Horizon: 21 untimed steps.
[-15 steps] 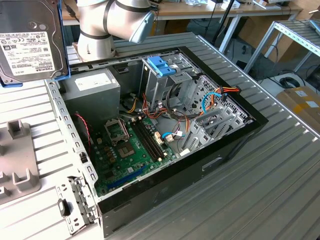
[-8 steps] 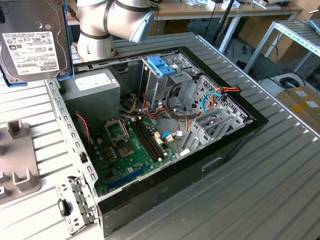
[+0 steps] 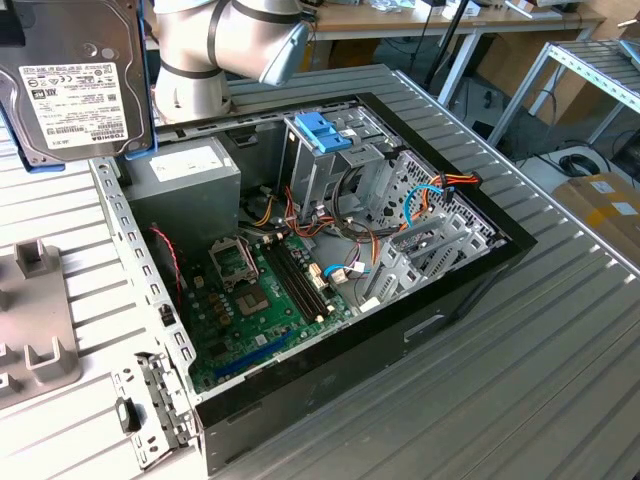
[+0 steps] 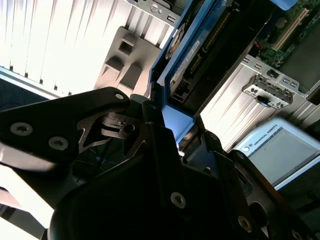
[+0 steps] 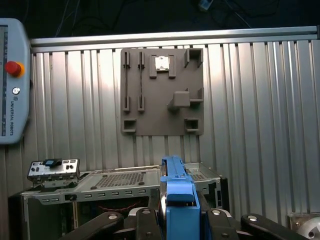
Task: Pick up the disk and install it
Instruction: 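Pick up the disk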
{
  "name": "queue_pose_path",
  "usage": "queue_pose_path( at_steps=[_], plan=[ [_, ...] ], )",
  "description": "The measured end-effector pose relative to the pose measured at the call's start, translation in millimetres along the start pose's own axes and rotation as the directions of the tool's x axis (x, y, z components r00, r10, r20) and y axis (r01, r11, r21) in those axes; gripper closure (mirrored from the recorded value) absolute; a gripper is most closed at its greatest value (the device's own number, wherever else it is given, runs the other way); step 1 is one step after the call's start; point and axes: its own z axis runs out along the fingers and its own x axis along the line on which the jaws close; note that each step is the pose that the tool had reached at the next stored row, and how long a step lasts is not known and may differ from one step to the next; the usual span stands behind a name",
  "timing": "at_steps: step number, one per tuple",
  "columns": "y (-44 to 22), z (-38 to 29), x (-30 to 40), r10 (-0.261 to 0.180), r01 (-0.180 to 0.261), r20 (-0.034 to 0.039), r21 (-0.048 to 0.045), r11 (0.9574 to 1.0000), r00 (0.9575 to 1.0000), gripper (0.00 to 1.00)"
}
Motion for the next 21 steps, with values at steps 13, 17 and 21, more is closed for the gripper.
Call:
queue_pose_path(
  at_steps=[13, 17, 21],
  plan=[
    [-12.3, -0.1, -0.8, 0.0, 0.0, -0.0035, 0.0002, 1.0, 1.0, 0.63],
    [-15.7, -0.1, -1.1, 0.0, 0.0, -0.0044, 0.0003, 1.0, 1.0, 0.63],
    [-19.0, -0.1, -1.3, 0.0, 0.0, -0.0053, 0.0003, 1.0, 1.0, 0.63]
  ],
)
